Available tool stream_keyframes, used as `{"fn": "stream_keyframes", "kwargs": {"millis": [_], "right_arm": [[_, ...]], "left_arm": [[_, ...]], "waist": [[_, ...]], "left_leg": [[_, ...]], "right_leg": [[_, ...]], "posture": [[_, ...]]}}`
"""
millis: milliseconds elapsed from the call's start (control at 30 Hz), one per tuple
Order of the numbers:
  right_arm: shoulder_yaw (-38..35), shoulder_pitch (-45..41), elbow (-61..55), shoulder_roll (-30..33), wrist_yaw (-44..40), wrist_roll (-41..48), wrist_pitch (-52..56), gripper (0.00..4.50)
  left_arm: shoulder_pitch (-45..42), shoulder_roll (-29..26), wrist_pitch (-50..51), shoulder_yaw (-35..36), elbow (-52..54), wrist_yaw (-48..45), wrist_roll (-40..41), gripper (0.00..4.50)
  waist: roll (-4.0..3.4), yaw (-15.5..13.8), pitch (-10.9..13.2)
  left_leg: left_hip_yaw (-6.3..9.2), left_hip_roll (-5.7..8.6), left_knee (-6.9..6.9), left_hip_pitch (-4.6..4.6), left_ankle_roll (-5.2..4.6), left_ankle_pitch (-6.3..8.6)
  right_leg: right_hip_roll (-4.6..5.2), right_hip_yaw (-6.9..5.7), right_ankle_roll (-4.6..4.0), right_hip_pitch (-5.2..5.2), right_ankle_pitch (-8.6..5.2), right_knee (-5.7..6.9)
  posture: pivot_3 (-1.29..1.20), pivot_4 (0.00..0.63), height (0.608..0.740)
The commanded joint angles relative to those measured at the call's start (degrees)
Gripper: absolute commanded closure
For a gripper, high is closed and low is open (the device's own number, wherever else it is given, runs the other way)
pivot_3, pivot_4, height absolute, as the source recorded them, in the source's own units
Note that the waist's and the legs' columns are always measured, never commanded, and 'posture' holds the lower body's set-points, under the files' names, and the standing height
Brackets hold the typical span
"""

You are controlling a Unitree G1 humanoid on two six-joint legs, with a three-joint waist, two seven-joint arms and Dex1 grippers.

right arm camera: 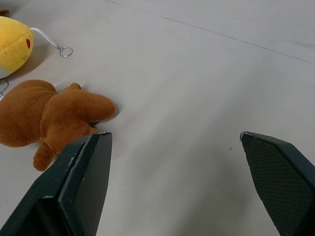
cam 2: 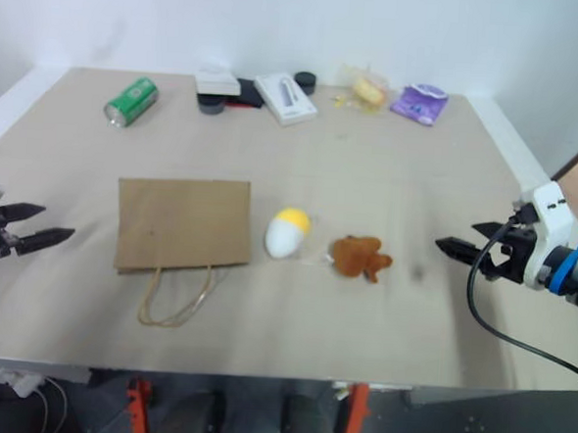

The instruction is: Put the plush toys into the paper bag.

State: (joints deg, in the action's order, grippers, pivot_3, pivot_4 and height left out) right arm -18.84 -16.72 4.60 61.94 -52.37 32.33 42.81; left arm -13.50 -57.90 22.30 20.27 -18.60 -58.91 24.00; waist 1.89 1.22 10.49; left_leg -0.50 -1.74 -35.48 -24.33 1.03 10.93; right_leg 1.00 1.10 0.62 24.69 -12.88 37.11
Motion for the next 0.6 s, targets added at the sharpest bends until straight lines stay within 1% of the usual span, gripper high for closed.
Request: {"fn": "stream_keyframes", "kwargs": {"millis": [33,200,600], "right_arm": [[-2.08,-1.18,-0.41,0.45,-0.40,-0.09,-0.86,0.00],[-2.87,-0.76,-1.14,-0.87,0.28,0.54,-0.49,0.00],[-2.80,-0.86,-0.38,-1.63,-0.10,0.41,-1.26,0.00]], "left_arm": [[-1.41,-1.24,0.03,0.71,0.30,-0.60,0.08,0.14],[-2.85,-0.32,-0.28,0.91,0.08,0.07,-0.19,0.14],[-4.62,-0.58,-3.76,0.63,-5.24,-0.82,-1.90,0.14]], "waist": [[0.00,0.00,0.00],[0.00,0.00,0.00],[0.00,0.00,0.00]], "left_leg": [[0.00,0.00,0.00,0.00,0.00,0.00],[-0.05,0.01,-0.06,0.00,0.00,0.00],[-0.18,0.02,-0.18,0.01,0.00,0.00]], "right_leg": [[0.00,0.00,0.00,0.00,0.00,0.00],[0.00,0.05,0.05,-0.01,0.04,0.03],[-0.03,0.14,0.09,0.02,0.12,0.11]], "posture": [[0.00,0.150,0.740],[0.00,0.150,0.740],[0.00,0.150,0.740]]}}
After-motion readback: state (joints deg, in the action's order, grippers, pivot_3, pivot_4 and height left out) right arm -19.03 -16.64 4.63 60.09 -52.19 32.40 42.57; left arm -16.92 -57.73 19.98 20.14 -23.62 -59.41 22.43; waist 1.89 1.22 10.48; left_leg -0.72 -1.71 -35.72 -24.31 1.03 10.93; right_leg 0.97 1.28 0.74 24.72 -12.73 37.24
